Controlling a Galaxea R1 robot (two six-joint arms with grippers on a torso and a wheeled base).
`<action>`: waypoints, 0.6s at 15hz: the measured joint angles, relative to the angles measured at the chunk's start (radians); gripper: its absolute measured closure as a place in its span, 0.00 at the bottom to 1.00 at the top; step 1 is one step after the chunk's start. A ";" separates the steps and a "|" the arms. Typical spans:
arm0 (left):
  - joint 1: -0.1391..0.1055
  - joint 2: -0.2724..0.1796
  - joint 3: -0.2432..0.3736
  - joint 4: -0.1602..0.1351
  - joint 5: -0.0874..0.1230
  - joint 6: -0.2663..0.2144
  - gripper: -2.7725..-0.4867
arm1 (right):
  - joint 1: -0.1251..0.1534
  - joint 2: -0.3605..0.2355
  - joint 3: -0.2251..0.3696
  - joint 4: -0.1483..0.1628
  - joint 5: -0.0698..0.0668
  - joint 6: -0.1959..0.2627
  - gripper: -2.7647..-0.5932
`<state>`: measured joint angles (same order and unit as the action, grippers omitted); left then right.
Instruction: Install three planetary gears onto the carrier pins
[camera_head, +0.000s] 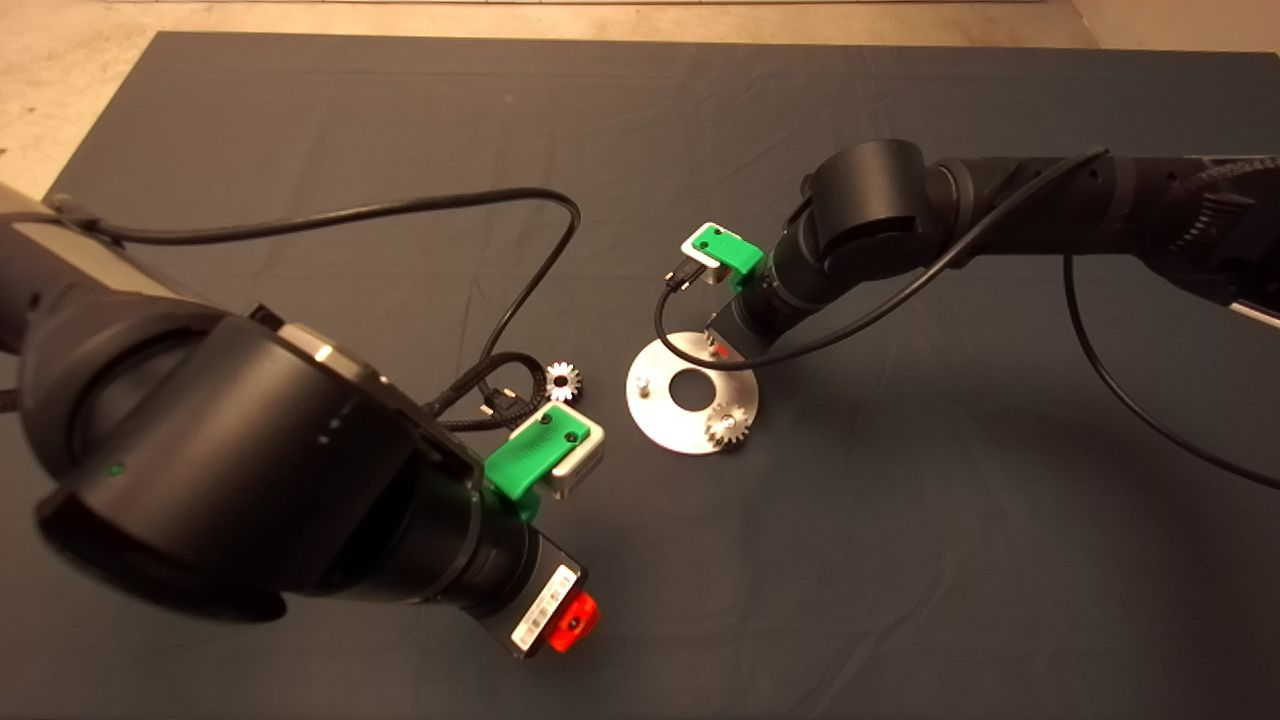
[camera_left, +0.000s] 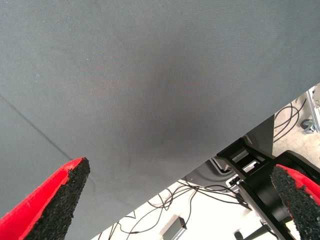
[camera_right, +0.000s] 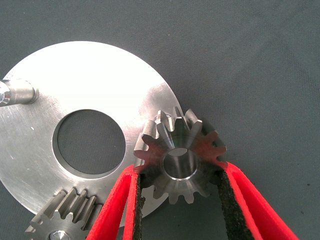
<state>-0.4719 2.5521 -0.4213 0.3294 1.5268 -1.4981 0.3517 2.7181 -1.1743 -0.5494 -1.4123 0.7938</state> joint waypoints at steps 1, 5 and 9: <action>0.000 -0.001 0.000 0.000 0.000 0.000 0.06 | 0.000 0.000 0.000 0.000 0.000 0.000 0.86; 0.000 -0.001 0.000 0.000 0.000 0.000 0.06 | -0.006 0.000 0.007 0.000 -0.006 0.000 0.86; 0.000 -0.001 0.000 0.000 0.000 0.000 0.06 | -0.006 0.000 0.006 0.000 -0.007 0.001 0.86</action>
<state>-0.4719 2.5515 -0.4213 0.3294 1.5268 -1.4981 0.3453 2.7181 -1.1679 -0.5498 -1.4191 0.7951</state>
